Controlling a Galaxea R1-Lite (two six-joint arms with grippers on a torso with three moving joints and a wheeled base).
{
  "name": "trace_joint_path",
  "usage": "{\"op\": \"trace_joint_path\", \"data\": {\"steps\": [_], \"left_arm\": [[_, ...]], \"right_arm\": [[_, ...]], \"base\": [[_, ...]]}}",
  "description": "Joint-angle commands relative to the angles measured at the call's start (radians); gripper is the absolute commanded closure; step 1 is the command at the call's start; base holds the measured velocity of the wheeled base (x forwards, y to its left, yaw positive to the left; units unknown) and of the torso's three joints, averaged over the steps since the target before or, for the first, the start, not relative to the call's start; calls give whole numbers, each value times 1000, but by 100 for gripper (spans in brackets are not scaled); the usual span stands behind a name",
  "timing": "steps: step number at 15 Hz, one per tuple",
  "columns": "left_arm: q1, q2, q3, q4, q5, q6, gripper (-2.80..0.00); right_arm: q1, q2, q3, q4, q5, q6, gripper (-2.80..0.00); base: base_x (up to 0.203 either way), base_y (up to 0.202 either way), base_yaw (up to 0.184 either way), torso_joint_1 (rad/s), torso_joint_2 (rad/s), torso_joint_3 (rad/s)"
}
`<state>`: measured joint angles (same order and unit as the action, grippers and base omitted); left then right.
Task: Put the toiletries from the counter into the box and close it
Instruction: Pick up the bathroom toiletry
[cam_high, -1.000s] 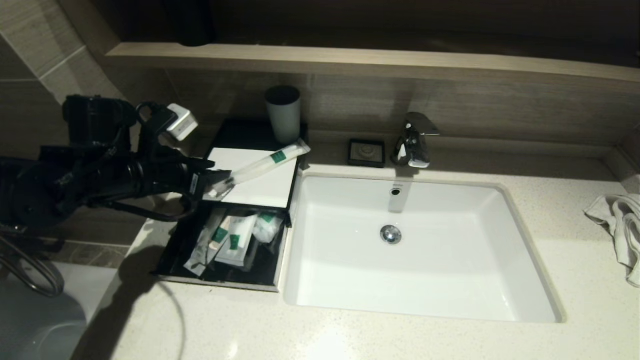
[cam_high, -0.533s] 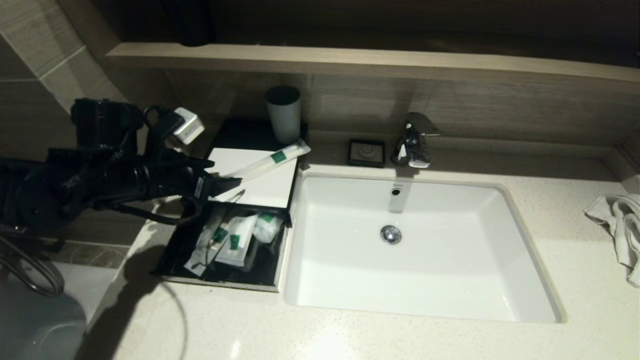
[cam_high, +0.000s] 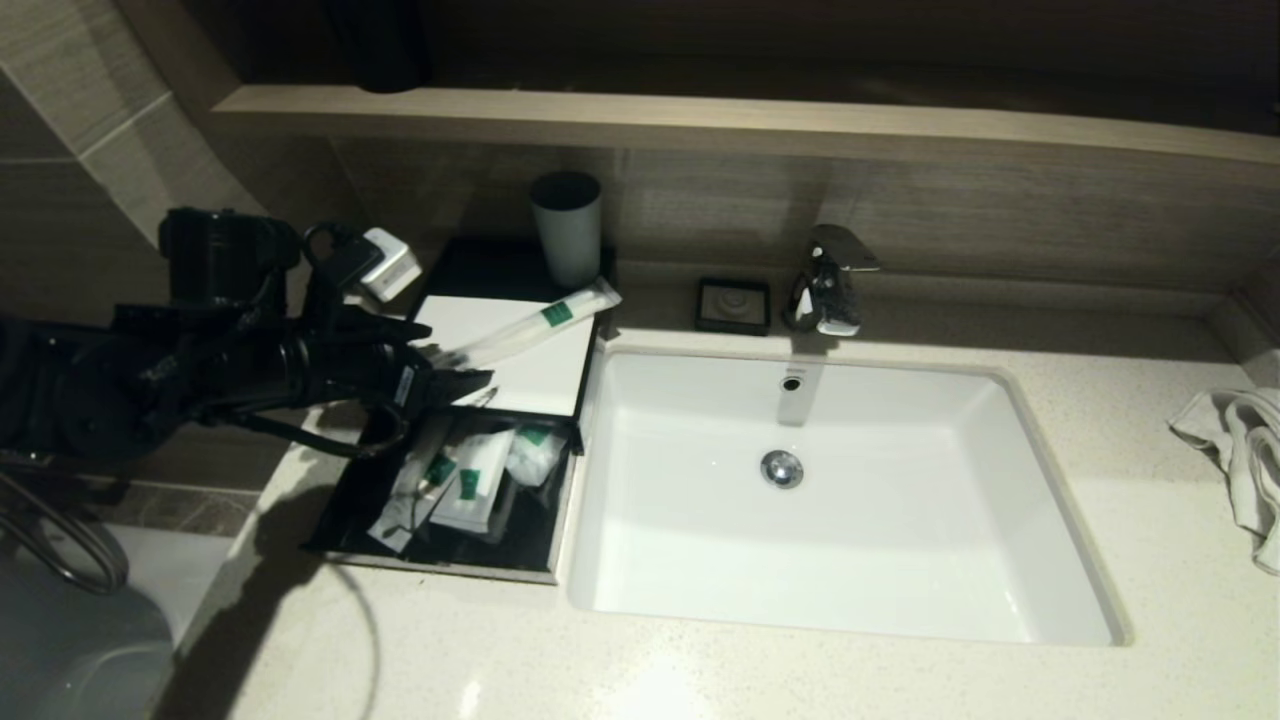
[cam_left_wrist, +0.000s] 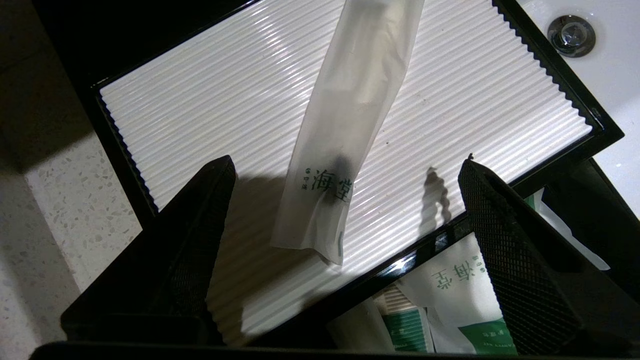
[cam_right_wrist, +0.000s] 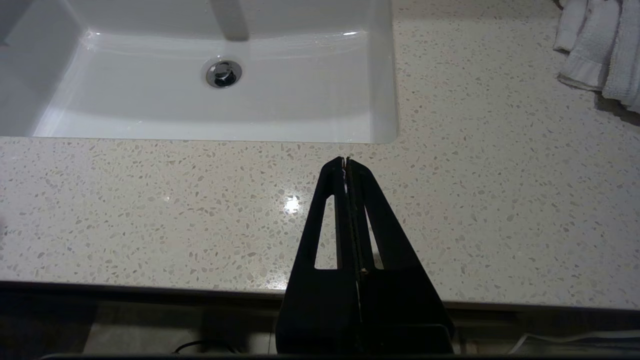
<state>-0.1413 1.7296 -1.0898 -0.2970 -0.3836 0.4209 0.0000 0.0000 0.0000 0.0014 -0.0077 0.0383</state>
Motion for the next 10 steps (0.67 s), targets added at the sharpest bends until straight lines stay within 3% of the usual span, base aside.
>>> {"op": "trace_joint_path", "data": {"steps": [1,10], "left_arm": [[-3,4,5,-2,-3,3,-280],[-4,17,8,-2,-3,6,-280]], "right_arm": [[0,0,0,-1,0,0,0],[0,0,0,0,0,0,0]], "base": [[0,0,0,0,0,0],[0,0,0,0,0,0]]}}
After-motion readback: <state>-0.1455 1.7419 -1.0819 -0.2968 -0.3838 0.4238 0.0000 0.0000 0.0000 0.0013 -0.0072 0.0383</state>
